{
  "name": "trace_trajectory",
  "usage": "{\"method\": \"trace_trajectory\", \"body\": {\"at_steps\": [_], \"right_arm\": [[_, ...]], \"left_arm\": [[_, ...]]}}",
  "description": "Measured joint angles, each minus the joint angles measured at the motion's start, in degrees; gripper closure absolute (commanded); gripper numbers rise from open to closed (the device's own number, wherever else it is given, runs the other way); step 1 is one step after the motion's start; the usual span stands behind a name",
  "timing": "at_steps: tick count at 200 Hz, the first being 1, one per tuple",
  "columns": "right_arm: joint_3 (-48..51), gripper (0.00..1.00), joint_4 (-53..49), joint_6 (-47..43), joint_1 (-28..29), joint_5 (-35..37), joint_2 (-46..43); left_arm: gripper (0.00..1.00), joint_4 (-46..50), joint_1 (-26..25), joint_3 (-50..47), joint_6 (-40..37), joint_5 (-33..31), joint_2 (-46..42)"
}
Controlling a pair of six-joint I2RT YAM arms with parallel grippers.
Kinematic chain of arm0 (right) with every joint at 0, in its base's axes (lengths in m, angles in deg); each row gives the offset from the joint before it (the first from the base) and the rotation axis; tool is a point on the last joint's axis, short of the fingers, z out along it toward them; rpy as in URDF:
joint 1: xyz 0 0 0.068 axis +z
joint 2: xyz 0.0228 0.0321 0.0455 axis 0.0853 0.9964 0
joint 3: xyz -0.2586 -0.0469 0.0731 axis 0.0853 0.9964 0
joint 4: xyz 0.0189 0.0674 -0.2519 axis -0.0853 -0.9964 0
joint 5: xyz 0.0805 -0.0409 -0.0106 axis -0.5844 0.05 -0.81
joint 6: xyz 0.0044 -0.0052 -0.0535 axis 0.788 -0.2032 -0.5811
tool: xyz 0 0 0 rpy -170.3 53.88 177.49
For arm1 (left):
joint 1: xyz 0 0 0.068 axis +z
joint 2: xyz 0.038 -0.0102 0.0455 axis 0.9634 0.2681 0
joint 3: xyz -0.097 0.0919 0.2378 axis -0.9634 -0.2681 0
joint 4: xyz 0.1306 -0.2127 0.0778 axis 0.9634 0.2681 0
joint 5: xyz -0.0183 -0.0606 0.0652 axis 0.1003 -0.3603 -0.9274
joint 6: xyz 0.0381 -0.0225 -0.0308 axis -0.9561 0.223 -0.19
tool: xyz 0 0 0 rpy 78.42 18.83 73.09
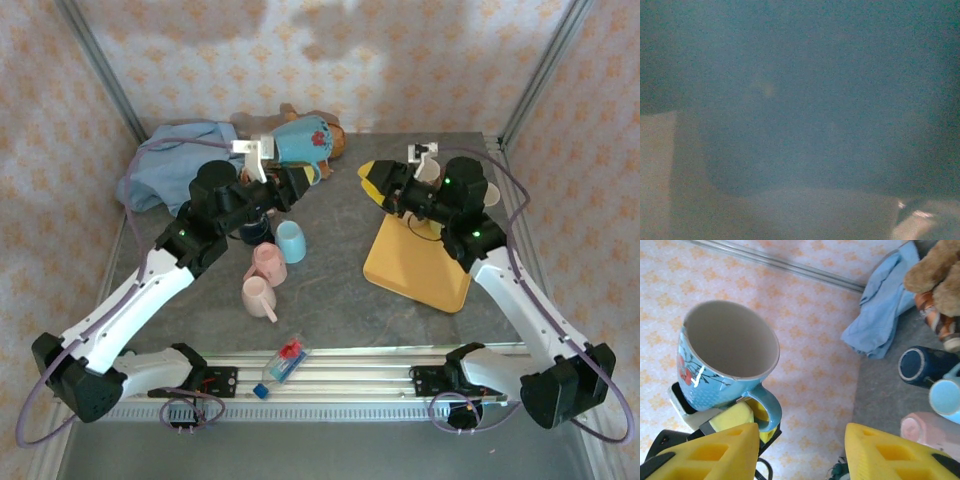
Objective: Turn the mug right side up
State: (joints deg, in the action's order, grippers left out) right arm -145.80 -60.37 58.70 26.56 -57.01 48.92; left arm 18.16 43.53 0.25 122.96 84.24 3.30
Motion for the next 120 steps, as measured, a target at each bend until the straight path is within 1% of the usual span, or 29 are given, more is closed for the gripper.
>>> {"method": "trace_trajectory", "body": {"at_steps": [36,58,120], "right_arm": [[0.0,0.54,7.6,2.8,2.3,0.3,2.4],[0.0,0.55,11.2,3.7,2.8,1.2,2.8],[0.0,0.55,19.6,6.9,2.8,3.4,5.1]], "left_arm": [[1.0,-5.1,1.3,2.7,1.5,4.1,4.5],[1.0,-6.7,1.5,4.6,3.0,5.8,6.9],[1.0,-8.9,2.2,8.3,5.1,8.1,9.5]]}}
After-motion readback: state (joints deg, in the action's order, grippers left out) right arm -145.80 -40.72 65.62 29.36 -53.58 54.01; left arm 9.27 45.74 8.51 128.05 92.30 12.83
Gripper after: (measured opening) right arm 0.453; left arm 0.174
